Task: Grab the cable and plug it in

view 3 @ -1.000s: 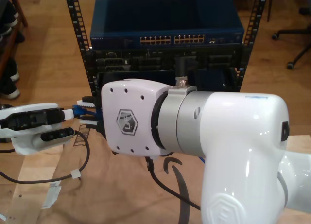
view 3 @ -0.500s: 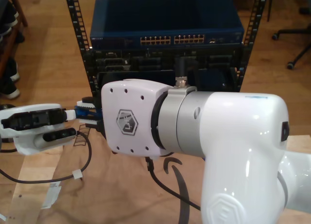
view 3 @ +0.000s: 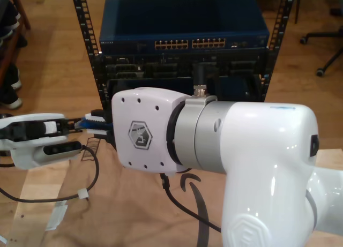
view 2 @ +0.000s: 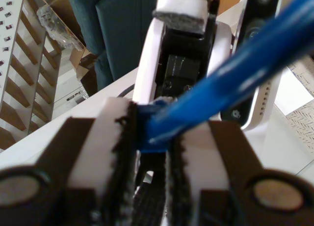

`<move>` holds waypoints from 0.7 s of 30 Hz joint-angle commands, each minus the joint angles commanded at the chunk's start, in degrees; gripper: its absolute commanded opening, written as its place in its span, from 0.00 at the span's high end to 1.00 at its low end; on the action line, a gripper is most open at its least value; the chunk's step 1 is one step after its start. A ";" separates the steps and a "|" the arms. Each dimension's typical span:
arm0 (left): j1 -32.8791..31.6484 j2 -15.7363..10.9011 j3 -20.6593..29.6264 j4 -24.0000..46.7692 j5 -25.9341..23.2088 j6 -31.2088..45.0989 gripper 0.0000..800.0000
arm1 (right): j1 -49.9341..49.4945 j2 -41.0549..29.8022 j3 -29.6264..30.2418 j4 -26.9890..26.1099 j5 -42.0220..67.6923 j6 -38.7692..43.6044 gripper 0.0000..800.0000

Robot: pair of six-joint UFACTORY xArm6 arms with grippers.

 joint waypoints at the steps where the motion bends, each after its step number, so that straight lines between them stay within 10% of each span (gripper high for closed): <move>1: 0.18 -0.09 -0.09 0.00 -0.79 0.09 0.01 | -0.09 0.18 0.00 0.09 -0.09 0.00 0.99; 6: 3.16 -0.44 -1.93 2.64 -8.18 0.44 0.01 | -3.60 3.16 -0.62 -0.18 -4.04 -0.26 1.00; 21: 17.58 -2.64 -10.46 31.82 -10.29 10.64 0.01 | -17.32 11.87 6.42 -2.64 -25.14 -2.02 0.99</move>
